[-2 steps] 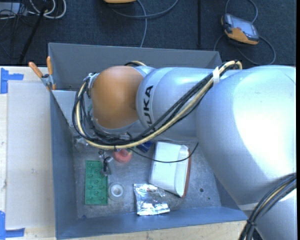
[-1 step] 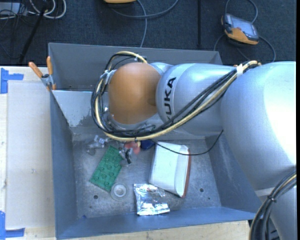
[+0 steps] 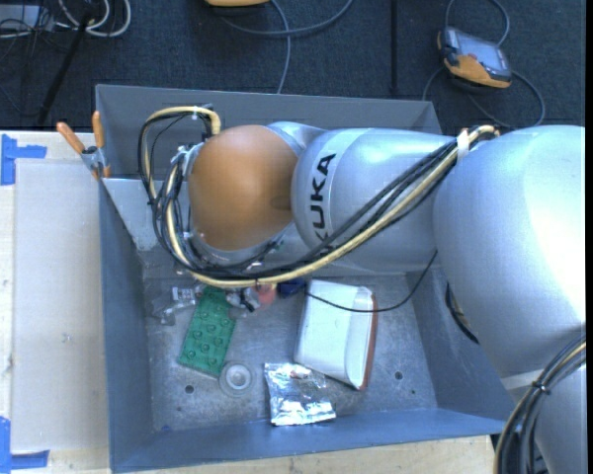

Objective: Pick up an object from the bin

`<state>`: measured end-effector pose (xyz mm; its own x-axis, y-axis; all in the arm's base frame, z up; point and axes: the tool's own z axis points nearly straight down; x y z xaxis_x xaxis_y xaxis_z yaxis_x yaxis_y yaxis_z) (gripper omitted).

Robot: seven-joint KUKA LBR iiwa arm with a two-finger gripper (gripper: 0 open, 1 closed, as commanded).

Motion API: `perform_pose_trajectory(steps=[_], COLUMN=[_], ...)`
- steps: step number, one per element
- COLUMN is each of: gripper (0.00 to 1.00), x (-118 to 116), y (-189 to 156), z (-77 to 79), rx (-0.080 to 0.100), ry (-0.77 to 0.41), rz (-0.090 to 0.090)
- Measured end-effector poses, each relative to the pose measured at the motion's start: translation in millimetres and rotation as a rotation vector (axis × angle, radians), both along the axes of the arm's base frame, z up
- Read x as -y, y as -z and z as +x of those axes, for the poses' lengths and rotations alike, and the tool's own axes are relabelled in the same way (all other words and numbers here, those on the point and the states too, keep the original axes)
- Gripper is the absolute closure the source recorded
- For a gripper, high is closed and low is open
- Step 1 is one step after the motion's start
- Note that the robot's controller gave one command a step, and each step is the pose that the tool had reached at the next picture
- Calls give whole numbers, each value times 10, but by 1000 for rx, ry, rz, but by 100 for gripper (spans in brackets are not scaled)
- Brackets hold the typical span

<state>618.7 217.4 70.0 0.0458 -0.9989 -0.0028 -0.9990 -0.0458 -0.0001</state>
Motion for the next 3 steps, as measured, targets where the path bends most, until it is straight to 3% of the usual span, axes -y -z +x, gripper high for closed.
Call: perform_pose_trajectory(steps=[1, 2, 3], gripper=[0, 0, 0], x=[-68, 38, 184], y=[7, -697, -582], z=[-190, -532, -203], rx=[-1, 2, 1], ry=[-1058, -1178, -1226], rz=[1, -1, 0])
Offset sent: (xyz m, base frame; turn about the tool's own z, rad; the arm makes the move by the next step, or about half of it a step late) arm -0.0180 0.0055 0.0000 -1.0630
